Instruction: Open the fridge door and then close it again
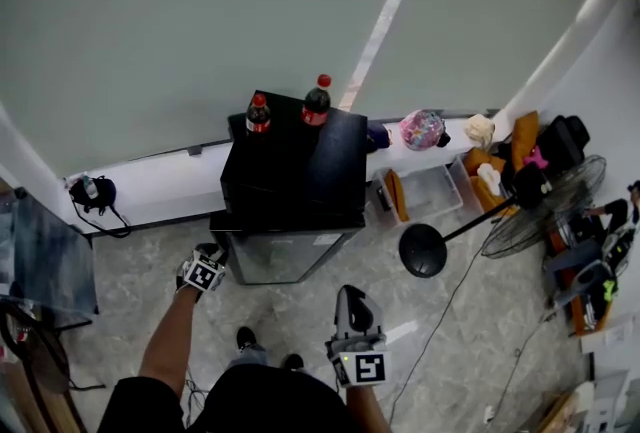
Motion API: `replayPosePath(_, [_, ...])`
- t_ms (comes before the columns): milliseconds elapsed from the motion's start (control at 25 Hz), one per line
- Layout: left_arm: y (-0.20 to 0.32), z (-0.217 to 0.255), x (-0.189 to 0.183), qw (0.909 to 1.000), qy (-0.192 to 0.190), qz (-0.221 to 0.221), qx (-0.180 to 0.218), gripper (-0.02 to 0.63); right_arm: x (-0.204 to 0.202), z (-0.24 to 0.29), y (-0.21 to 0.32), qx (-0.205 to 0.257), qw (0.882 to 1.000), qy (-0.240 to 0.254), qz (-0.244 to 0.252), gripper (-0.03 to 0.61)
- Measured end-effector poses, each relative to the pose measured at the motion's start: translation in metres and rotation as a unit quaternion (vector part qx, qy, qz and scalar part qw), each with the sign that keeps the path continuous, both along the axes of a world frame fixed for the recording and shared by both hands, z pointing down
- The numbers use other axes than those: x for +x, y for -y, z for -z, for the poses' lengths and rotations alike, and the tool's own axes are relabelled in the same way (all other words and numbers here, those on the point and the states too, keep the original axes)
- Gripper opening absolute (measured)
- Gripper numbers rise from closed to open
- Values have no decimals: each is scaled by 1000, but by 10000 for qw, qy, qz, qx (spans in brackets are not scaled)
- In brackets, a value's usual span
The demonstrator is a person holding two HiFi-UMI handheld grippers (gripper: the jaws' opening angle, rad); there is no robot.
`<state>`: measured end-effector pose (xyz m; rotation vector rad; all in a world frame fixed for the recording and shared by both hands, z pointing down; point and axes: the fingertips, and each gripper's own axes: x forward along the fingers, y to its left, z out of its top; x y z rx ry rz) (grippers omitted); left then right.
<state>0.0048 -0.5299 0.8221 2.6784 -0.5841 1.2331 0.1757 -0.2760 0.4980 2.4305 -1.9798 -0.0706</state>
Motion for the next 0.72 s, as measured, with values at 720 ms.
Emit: replayPosePath(720, [-88,-3,-23,9916,-22,1288,-67,101,6,5,-62,178,9971,116,728,9])
